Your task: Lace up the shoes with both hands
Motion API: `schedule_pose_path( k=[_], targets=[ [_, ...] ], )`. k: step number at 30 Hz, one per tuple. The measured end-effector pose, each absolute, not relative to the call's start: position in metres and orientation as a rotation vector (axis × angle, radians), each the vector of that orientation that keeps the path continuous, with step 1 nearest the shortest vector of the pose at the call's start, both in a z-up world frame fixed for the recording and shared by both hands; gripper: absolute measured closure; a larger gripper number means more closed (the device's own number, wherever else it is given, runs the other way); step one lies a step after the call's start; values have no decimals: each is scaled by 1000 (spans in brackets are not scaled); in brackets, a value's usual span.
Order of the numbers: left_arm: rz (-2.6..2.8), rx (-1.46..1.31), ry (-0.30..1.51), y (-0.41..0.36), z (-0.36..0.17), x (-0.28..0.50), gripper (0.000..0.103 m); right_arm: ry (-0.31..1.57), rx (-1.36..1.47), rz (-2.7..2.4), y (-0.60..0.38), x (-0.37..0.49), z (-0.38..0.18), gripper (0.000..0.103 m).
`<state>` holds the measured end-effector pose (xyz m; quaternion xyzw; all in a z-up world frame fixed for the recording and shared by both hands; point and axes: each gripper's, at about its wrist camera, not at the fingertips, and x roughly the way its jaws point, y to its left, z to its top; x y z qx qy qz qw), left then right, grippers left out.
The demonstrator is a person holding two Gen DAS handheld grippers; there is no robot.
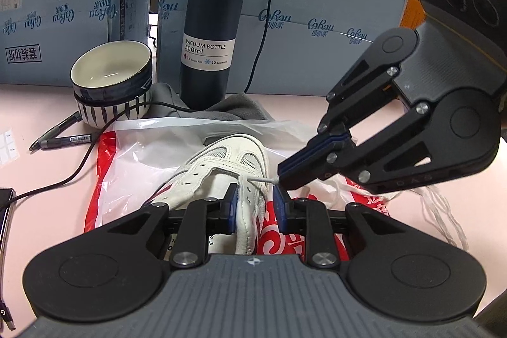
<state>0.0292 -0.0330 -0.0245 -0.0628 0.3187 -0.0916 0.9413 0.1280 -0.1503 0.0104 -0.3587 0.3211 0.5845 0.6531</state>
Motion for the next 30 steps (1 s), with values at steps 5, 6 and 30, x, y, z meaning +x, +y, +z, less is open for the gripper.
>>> schedule_pose_path(
  k=[5,6,30],
  targets=[
    [-192,-120,644,-33,-25,29,82,738,-855,1316,-147,129,13,100],
    [-193,-116,643,-33,-25,29,82,743,-866,1316,-146,129,13,100],
    [-218,35,616,-43,-25,28,82,756,-964,1324,-121,138,24,100]
  ],
)
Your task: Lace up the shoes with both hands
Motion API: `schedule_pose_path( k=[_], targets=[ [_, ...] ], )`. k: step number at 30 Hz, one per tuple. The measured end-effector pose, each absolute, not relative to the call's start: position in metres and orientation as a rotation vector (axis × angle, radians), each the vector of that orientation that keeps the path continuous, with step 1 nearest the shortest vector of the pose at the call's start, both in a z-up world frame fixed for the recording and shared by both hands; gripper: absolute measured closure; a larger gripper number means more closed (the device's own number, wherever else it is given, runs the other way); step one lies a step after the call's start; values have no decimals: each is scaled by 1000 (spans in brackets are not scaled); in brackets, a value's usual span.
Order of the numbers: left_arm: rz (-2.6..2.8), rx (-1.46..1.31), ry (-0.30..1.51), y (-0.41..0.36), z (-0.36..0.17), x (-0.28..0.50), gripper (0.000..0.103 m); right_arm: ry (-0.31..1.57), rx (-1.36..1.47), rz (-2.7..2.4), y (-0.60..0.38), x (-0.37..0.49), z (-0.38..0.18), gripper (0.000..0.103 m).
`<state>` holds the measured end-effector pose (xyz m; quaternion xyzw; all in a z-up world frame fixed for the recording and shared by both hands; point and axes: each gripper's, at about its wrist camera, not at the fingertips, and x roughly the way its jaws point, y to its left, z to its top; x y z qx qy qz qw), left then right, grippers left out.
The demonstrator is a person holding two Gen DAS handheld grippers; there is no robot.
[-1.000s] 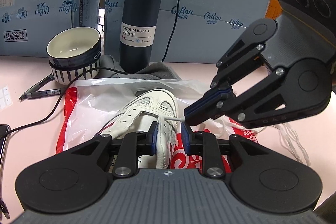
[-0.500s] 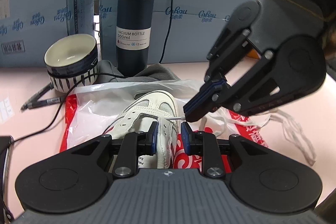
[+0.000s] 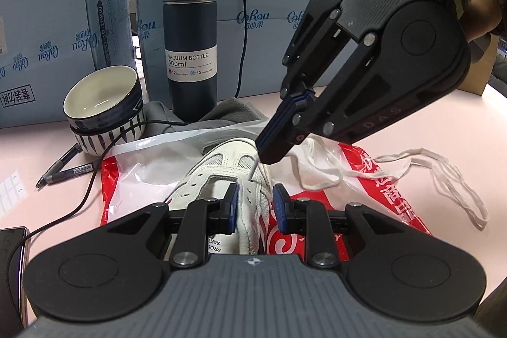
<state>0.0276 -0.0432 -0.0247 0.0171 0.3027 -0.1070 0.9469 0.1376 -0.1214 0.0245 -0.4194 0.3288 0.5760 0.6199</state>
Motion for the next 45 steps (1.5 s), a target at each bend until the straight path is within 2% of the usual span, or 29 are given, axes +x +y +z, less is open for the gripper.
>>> schedule_pose_path(
  k=[12,24,26,28,30,36,45],
  targets=[
    [-220,14,608,-40,-21,26,82,769,-947,1335,-117,136,19,100],
    [-240,-146,619,-26,-23,29,79,798,-937,1332,-122,133,4,100],
    [-245,-154,617,-23,-22,27,76,792,-911,1327,-123,136,4,100],
    [-244,-157,611,-20,-19,24,68,785,-880,1320,-126,138,5,98],
    [-240,-161,605,-18,-18,20,65,785,-836,1315,-132,140,10,96],
    [-257,-157,641,-21,-23,22,67,793,-682,1253,-148,144,19,95],
    [-285,-114,642,-31,-24,22,66,833,-622,1164,-145,148,2,95]
  ],
)
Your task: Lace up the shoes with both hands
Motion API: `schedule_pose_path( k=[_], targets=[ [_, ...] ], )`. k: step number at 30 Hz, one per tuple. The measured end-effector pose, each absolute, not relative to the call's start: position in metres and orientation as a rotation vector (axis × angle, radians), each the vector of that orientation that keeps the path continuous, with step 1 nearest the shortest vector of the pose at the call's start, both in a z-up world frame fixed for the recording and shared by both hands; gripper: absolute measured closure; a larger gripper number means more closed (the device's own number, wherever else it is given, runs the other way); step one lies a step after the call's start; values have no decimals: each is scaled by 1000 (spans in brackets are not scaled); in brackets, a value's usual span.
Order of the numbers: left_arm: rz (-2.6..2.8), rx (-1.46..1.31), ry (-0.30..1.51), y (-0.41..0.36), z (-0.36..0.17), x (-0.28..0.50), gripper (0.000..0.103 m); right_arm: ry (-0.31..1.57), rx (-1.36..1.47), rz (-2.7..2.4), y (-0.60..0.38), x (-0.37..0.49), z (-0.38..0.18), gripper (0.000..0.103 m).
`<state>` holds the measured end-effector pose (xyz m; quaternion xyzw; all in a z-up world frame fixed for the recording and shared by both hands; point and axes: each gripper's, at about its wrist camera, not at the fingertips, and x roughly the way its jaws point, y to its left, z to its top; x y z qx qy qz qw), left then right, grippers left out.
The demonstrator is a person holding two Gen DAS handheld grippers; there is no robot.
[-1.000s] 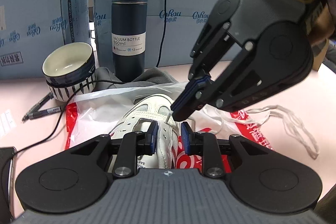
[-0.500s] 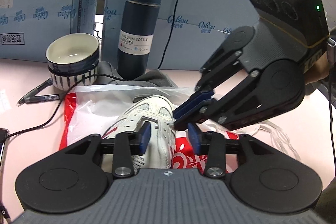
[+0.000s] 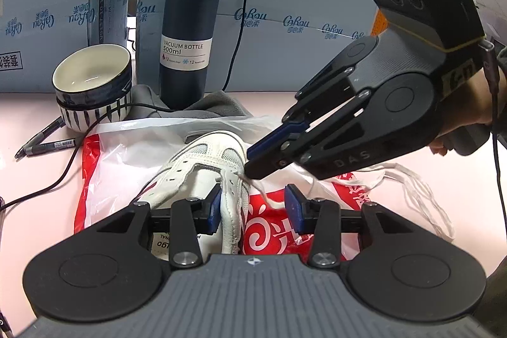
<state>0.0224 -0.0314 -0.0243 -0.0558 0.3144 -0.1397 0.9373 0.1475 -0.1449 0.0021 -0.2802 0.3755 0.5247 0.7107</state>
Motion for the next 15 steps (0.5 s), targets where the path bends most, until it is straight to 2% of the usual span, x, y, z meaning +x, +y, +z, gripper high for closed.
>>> schedule_pose_path(
  k=[4,13,15],
  targets=[
    [-299,-120,635,-34,-24,23,61,830,-633,1169,-138,145,1,95],
    [-302,-64,626,-43,-25,26,58,784,-687,1162,-127,137,3,95],
    [-307,-64,622,-43,-24,27,56,776,-674,1151,-129,137,3,92]
  ],
)
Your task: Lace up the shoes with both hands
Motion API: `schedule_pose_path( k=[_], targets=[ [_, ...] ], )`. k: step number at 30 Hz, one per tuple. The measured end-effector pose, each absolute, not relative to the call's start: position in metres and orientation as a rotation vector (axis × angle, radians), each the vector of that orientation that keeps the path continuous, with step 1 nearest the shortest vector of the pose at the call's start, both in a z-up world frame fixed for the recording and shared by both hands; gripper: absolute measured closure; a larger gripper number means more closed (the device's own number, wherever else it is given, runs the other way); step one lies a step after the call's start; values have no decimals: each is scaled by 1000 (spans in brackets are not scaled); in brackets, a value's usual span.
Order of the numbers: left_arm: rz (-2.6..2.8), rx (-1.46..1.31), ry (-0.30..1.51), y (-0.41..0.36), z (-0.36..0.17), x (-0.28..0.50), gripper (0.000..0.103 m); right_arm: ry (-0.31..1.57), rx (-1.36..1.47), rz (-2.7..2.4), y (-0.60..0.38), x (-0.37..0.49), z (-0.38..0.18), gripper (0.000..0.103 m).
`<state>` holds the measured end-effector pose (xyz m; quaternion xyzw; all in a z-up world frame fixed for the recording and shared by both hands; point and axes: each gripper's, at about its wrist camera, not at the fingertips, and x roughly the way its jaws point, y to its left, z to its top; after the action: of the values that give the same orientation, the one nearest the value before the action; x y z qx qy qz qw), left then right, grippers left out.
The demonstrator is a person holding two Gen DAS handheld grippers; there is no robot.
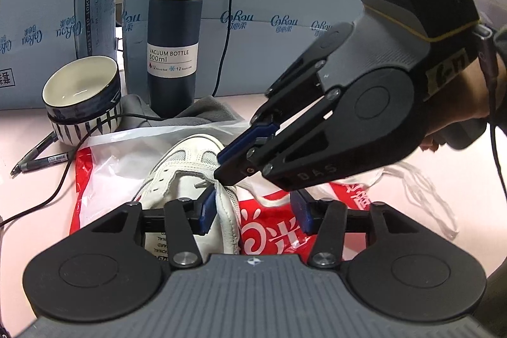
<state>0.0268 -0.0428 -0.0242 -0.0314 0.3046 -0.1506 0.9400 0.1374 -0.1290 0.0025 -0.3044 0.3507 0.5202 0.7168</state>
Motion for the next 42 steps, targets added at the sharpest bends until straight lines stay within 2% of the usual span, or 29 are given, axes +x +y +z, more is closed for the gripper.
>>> schedule_pose_path(
  k=[1,3,5,7,9,11,13,15,22,28,31,33,34,35,38,39,41,42],
  targets=[
    [-314,-69,621,-42,-24,27,54,773,-645,1136,-133,140,4,88],
    [-322,-74,630,-39,-23,27,53,748,-563,1101,-144,142,11,60],
    [-327,-78,621,-35,-18,24,51,710,-460,1054,-158,141,22,53],
    [-329,-79,597,-30,-11,18,38,682,-366,984,-173,138,29,48],
    [-335,-48,551,-26,-1,9,32,663,-283,918,-187,130,31,27],
    [-329,2,511,-20,6,-3,30,653,-209,858,-198,121,31,24],
    [-304,40,465,-11,12,-16,21,666,-151,816,-204,108,25,20],
    [-271,55,431,2,15,-28,20,679,-93,773,-209,96,20,16],
    [-214,8,485,41,13,-32,20,755,71,730,-188,55,-4,16],
    [-273,132,499,37,13,-20,19,717,31,582,-156,37,-17,16],
    [-303,175,498,34,14,-14,19,691,38,506,-149,34,-25,27],
    [-319,191,491,33,15,-9,19,724,132,508,-155,39,-30,55],
    [-326,198,486,33,16,-7,19,746,193,516,-159,42,-32,61],
    [-333,204,478,32,17,-5,19,768,257,526,-163,45,-34,71],
    [-357,237,470,28,16,6,19,834,486,548,-181,57,-43,74],
    [-366,260,472,24,13,11,23,858,580,550,-189,60,-48,74],
    [-389,310,472,16,7,18,37,901,797,550,-207,64,-64,74],
    [-398,349,477,10,2,21,51,917,901,548,-215,66,-71,74]
  ],
)
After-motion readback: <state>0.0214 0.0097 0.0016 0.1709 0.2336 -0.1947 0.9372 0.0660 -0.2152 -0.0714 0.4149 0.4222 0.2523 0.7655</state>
